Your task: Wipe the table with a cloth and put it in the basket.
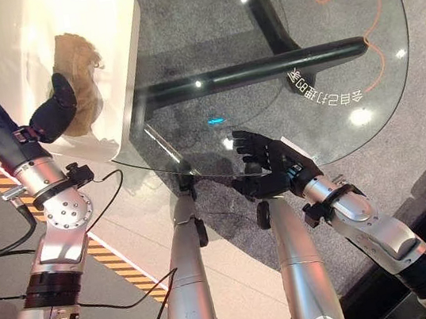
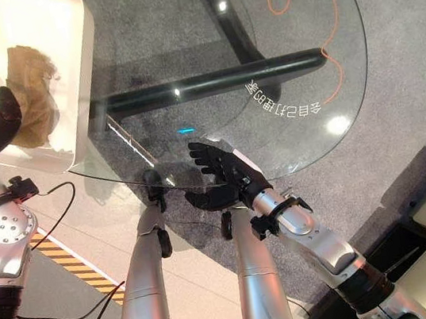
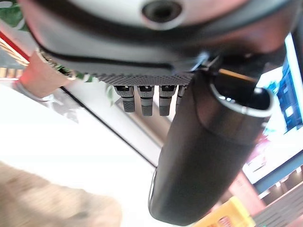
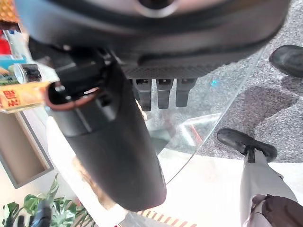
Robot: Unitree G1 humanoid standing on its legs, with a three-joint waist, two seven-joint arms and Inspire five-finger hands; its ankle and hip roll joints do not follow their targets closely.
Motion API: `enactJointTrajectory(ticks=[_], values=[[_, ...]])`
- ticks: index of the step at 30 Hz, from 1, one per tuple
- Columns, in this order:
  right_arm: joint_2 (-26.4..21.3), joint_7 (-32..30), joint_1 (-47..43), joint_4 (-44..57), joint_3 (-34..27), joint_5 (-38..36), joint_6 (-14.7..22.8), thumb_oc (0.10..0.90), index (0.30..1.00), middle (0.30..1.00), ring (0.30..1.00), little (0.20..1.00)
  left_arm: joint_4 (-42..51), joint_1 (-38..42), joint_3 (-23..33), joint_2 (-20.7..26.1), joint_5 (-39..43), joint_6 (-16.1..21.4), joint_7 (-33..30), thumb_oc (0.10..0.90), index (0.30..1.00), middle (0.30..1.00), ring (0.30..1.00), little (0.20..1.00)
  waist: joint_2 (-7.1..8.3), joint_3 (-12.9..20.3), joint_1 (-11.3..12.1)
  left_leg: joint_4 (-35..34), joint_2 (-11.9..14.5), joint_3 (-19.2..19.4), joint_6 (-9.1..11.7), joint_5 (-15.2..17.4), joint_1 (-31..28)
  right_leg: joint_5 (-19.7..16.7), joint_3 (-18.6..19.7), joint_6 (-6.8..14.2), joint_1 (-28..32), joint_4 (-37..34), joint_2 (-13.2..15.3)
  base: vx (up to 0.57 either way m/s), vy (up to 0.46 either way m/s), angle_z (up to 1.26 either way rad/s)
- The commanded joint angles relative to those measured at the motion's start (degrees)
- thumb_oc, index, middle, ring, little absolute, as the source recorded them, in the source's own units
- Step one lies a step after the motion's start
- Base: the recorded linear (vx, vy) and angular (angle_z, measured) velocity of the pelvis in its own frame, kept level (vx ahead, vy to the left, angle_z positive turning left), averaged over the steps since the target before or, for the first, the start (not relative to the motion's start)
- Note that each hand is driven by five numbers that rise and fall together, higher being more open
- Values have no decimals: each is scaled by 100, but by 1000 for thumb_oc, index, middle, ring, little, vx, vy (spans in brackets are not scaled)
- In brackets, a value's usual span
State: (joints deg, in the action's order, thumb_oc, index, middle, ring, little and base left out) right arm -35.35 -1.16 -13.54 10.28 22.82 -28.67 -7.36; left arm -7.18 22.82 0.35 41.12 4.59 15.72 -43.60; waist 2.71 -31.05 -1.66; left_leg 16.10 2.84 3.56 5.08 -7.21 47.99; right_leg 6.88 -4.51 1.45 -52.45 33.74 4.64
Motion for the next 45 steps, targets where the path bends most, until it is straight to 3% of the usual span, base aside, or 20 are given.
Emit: enactJointTrajectory(ticks=[1,9,14,18,21,22,28,30,35,37,45], values=[[213,209,334,647,-147,101,633,800,900,900,900,900,373,-196,521,38,100,489,211,800,900,900,900,900,-121,126,-22,666,-594,262,-278,880,-318,-513,-330,143,719,-1204,-346,-69,-142,1],[414,318,962,-272,-287,297,1251,800,900,900,900,900,293,-1343,268,-590,817,181,1574,800,900,900,900,900,-107,126,90,237,-647,112,-241,811,-1504,-400,-389,161,1929,-1479,-365,-50,-110,-1],[719,623,1356,-1177,-453,178,1478,800,900,900,900,900,-167,-2026,-51,-1006,1498,-236,2247,800,900,900,900,900,-121,126,125,-156,-624,-26,-188,727,-2688,-309,-419,154,3149,-1747,-347,-7,-119,0],[898,732,1553,-1797,-485,107,1586,800,900,900,900,900,-721,-2401,-313,-1231,1756,-256,2555,800,900,900,900,900,-112,444,114,-403,-584,-32,-154,703,-3132,-339,-453,149,3672,-2063,-303,54,-65,0],[1154,839,1756,-2605,-538,21,1598,800,900,900,900,900,-1652,-2784,-655,-1632,2103,-243,3097,800,900,900,900,900,-82,912,108,-724,-547,-20,-136,710,-3693,-424,-450,147,4352,-2534,-274,100,-73,-3],[1273,760,1777,-2924,-524,99,1544,800,900,900,900,900,-2051,-2849,-784,-1816,2187,-415,3248,800,900,900,900,900,-69,1106,110,-840,-525,-20,-132,718,-3879,-458,-447,159,4568,-2694,-265,132,-82,-4],[1624,431,1701,-4159,-440,290,1297,800,900,900,900,900,-3333,-2842,-1156,-2320,2108,-863,3515,800,900,900,900,900,-36,1677,112,-1044,-441,-42,-139,753,-4324,-522,-460,182,5052,-2999,-246,91,-66,0],[1763,278,1609,-5073,-384,300,1229,800,900,900,900,900,-4286,-2733,-1241,-2583,2384,-849,3731,800,900,900,900,900,-38,1977,109,-1154,-397,-64,-160,781,-4548,-558,-437,197,5268,-3158,-259,107,-57,-1],[1952,121,1460,-6087,-361,530,1231,800,900,900,900,900,-5209,-2584,-1273,-2815,2559,-914,3803,800,900,900,900,900,-46,2192,100,-1288,-343,-70,-172,799,-4753,-600,-386,216,5457,-3317,-284,60,-32,-2],[2106,255,1370,-6983,-406,692,1170,800,900,900,900,900,-5850,-2448,-1309,-2939,2453,-839,3847,800,900,900,900,900,-64,2345,79,-1448,-302,-44,-170,803,-4932,-645,-339,234,5600,-3486,-307,78,-17,-3],[2311,439,1224,-8043,-678,733,889,800,900,900,900,900,-6545,-2262,-1147,-3058,2291,-1066,3928,800,900,900,900,900,-119,2567,86,-1824,-192,44,-151,750,-5239,-735,-355,294,5809,-3721,-295,54,-11,-5]])
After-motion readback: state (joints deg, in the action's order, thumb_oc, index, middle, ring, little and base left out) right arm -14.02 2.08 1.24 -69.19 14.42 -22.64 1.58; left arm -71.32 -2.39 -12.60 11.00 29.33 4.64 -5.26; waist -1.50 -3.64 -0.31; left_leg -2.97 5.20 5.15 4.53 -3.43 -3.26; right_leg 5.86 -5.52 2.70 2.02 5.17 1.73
